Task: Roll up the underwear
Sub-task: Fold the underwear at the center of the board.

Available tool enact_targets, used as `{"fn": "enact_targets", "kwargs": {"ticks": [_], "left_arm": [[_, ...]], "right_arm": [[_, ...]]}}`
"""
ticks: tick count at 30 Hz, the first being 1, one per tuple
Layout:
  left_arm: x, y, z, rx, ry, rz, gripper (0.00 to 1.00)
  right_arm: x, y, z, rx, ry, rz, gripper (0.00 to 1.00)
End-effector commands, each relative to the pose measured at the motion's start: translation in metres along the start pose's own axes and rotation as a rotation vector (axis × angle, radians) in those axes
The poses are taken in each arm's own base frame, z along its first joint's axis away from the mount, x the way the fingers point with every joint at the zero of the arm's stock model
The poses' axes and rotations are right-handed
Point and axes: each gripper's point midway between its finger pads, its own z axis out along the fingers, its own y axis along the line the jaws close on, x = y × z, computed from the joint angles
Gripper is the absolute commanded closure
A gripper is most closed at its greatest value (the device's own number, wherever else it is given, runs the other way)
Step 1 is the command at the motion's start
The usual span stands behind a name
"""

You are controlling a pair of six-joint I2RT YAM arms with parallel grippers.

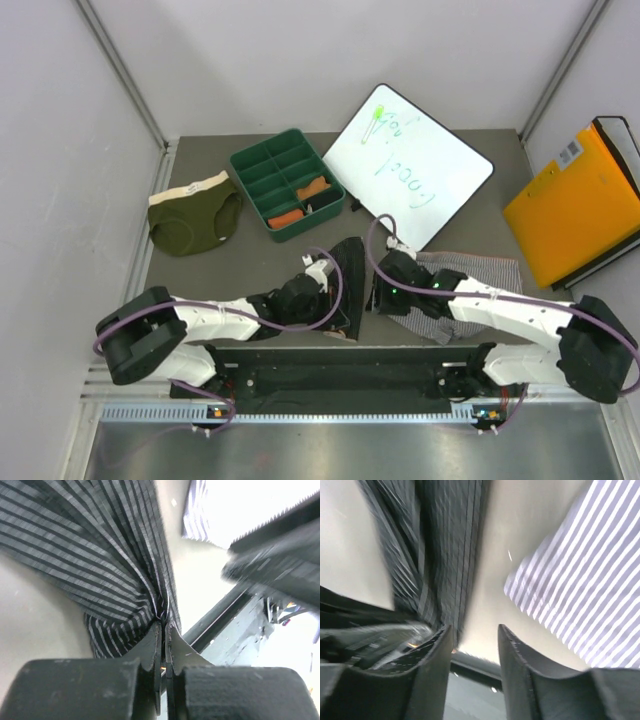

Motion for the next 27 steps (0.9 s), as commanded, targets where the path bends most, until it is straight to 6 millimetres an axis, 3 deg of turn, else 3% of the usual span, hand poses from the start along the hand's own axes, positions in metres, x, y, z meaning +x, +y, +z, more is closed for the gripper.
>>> {"fn": "enact_targets", "kwargs": {"ticks": [1,4,12,20,27], "left_arm": [[0.008,0.009,-0.007,0.001,-0.014,0.009,1.00],[0.012,0.011,-0.010,0.020,-0.022,0.011,1.00],[0.013,0.011,-0.008,0.020,-0.012,0.024,1.00],[0.015,0.011,-0.005,0.013,-0.001,0.022,1.00],[0.016,0.010,-0.005,0.013,0.005,0.026,1.00]], "right_arm": [[-0.044,0.036,-0.010,-0.149,-0.112,-0.016,0.56],[-0.061,0.051,-0.003,-0.185,-0.131,-0.027,0.53],[-0.080,0.082,0.021,-0.236,-0.113,-0.099,0.50],[-0.084,0.083,0.055,-0.188,-0.075,-0.146,0.43],[-0.095,0.083,0.071,-0.171,-0.082,-0.169,0.43]]}}
